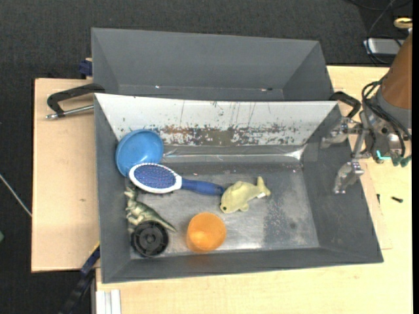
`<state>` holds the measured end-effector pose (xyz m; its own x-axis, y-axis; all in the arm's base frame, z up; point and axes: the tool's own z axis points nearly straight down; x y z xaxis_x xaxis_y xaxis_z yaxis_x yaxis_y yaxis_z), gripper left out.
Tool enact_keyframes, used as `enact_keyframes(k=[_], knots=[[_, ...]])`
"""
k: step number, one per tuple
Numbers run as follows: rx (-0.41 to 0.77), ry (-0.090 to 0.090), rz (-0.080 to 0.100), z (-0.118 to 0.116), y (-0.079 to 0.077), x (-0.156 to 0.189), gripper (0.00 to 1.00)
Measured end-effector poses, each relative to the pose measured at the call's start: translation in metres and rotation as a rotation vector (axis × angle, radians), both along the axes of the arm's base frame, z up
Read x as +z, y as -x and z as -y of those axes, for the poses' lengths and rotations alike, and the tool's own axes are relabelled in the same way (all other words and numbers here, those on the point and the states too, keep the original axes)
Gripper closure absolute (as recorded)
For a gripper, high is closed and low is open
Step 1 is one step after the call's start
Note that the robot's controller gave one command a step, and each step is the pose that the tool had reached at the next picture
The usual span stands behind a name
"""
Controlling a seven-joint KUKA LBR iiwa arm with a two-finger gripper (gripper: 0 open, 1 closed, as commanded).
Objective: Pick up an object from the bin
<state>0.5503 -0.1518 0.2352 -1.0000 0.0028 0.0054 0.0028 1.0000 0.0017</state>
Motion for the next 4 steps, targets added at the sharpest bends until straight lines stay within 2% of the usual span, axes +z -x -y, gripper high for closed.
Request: enact_keyframes(k=[1, 2, 3, 4], knots=[[0.182, -0.004, 0.0, -0.107, -0.019, -0.145, 0.0], [0.177, 0.001, 0.007, -0.103, -0.021, -0.14, 1.0], [0.177, 0.001, 0.007, -0.103, -0.021, -0.14, 0.0], [0.222, -0.001, 0.013, -0.134, -0.038, -0.15, 0.0]])
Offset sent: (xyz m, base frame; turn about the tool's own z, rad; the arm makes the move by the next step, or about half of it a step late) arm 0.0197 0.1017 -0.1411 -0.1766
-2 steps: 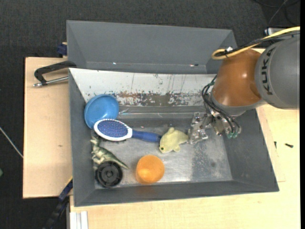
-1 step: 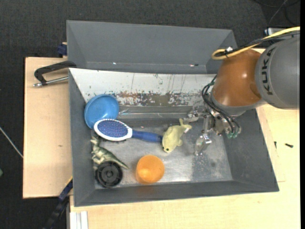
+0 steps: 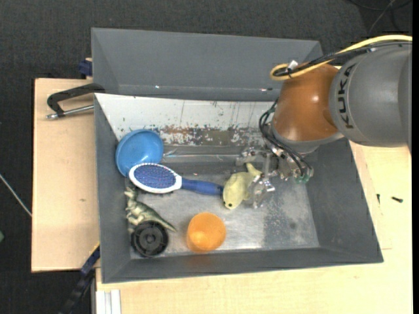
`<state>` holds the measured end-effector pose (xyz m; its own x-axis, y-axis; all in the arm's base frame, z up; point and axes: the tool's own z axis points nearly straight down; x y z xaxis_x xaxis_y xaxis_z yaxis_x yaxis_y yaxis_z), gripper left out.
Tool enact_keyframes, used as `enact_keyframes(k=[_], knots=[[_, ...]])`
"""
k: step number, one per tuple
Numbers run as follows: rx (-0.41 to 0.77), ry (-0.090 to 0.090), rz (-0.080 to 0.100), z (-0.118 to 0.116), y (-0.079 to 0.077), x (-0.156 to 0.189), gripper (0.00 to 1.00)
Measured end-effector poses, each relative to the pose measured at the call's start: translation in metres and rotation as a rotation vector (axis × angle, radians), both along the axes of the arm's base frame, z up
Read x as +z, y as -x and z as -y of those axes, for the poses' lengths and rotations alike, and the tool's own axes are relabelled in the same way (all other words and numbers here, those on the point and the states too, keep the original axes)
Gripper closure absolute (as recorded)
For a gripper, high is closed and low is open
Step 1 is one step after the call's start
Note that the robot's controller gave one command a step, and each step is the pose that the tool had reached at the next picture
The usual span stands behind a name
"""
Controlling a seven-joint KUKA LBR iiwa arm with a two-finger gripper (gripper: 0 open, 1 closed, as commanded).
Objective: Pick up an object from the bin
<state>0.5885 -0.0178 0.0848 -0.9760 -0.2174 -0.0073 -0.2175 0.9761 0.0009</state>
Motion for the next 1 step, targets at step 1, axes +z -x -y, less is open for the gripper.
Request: enact_keyframes(k=[1], knots=[[-0.002, 0.002, -0.001, 0.0017, 0.0004, 0.0004, 1.0]])
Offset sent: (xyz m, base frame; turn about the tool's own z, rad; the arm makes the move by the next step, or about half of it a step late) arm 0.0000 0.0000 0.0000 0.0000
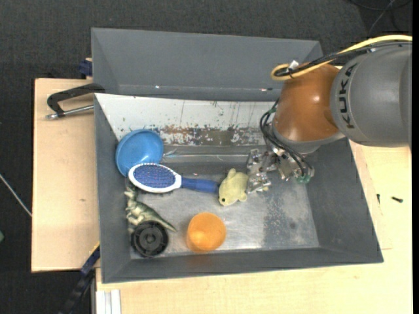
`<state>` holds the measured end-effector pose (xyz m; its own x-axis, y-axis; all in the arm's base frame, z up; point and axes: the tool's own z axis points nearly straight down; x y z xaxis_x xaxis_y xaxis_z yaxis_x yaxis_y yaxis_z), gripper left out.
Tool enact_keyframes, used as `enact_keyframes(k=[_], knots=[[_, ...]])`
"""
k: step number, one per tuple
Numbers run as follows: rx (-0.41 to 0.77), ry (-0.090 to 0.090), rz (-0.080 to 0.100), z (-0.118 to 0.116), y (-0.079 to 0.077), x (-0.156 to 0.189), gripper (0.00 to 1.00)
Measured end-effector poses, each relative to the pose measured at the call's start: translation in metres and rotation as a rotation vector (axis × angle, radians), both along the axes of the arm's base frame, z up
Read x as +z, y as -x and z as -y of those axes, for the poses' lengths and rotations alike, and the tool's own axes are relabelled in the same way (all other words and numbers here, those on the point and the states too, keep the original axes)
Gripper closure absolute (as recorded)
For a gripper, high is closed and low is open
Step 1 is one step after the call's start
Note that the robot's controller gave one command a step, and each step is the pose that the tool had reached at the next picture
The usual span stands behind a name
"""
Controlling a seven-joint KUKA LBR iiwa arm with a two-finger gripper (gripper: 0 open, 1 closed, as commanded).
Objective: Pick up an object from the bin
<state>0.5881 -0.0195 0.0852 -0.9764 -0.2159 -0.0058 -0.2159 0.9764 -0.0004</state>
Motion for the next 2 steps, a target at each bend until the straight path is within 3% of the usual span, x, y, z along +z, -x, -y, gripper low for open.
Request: enact_keyframes(k=[1, 2], knots=[[-0.044, -0.001, 0.01, -0.009, -0.002, 0.105, 1.0], [-0.026, 0.0, 0.008, -0.011, -0.009, 0.154, 1.0]])
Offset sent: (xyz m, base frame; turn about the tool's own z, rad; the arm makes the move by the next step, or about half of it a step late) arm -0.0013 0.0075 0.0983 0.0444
